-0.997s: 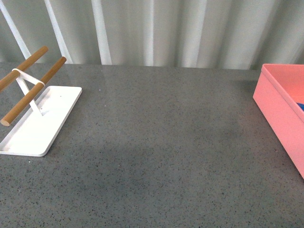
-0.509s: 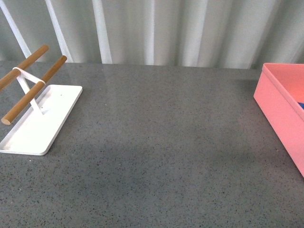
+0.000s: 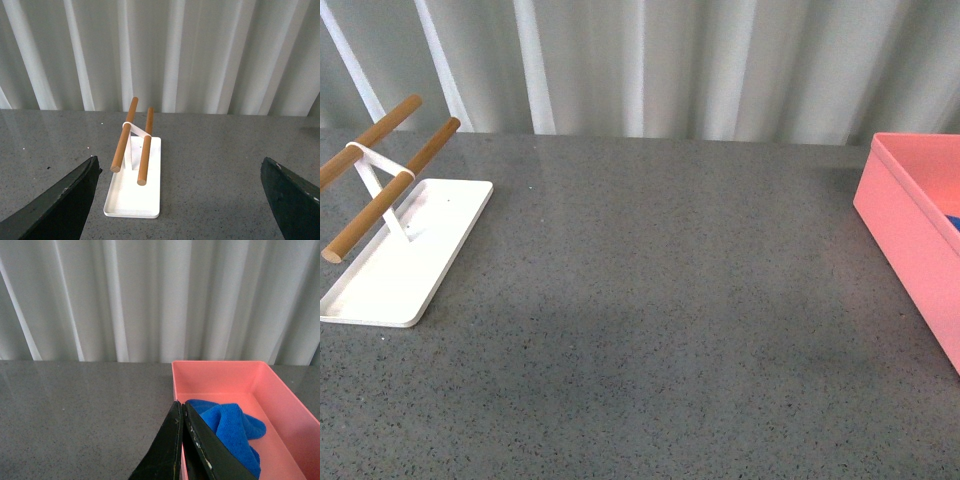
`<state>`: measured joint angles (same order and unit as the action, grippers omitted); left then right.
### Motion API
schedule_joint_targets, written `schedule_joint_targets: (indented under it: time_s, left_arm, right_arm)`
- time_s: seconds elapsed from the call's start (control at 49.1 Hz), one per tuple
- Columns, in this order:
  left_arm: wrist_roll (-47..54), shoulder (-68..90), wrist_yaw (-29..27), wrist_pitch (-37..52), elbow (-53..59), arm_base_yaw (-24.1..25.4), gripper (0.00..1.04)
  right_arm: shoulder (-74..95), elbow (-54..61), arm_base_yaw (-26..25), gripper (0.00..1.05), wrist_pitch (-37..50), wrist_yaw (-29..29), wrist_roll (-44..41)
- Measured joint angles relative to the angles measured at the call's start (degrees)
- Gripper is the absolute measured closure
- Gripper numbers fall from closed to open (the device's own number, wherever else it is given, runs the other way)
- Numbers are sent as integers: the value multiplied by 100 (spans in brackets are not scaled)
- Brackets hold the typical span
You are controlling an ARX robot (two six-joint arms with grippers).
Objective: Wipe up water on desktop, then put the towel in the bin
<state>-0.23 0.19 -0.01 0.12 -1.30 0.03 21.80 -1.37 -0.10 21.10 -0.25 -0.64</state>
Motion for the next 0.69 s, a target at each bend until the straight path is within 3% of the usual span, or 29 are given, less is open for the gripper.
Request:
schedule_joint_targets:
  time_s: [0.611,0.692]
  left_arm:
    - [-2,0,0,0,0,0,7]
    - [0,0,0,0,0,0,7]
  right_arm:
    - [-1193,2,0,101,-1106,4,2]
    - [-1716,0,0,101,-1801,11,2]
